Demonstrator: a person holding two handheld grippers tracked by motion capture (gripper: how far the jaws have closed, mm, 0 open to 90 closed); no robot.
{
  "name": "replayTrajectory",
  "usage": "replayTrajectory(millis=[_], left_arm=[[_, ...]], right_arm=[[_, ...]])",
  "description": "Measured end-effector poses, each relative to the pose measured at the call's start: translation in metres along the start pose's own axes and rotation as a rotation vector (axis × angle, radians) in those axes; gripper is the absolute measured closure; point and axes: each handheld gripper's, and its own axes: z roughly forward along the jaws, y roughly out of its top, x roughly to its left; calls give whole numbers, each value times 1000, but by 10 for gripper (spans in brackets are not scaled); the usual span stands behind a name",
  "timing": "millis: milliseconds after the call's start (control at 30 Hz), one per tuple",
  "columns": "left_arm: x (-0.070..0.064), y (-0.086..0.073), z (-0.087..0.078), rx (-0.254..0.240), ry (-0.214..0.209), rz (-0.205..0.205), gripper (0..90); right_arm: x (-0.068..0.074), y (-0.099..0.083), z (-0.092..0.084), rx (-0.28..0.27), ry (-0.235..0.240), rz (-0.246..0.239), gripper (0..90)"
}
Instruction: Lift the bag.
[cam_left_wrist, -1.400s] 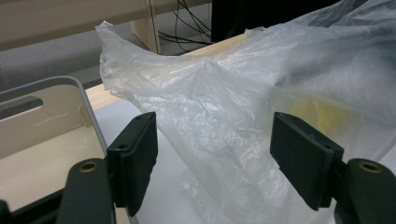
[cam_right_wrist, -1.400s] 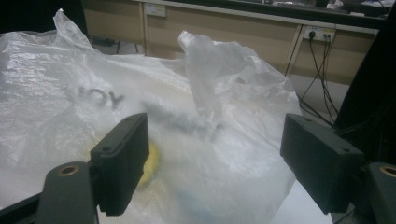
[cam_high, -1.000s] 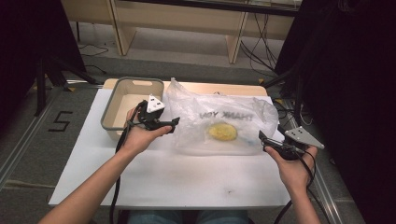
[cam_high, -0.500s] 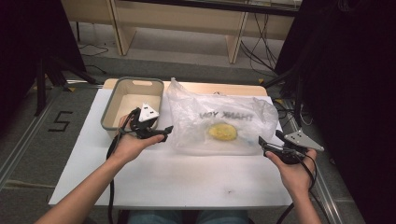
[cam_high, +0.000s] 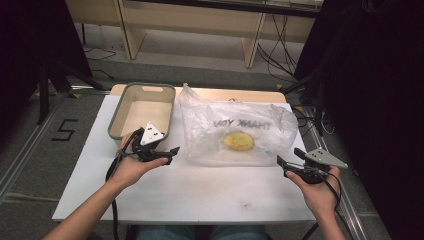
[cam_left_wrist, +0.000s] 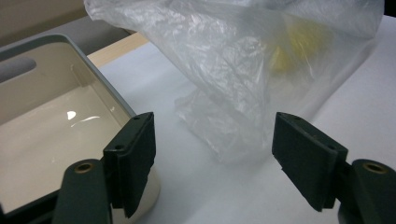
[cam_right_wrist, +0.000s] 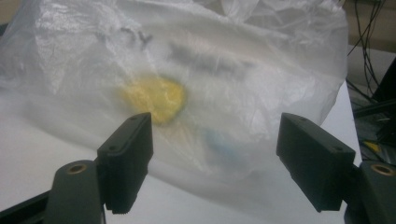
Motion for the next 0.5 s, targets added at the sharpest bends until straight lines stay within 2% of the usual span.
replayTrajectory(millis=[233,500], left_arm=[[6,-19,-11,10,4,-8,291],[10,-38,-19,21,15,-21,285]], right_arm=[[0,-11,-5,24,17,-1,283],[1,-22,-8,23,31,14,284]])
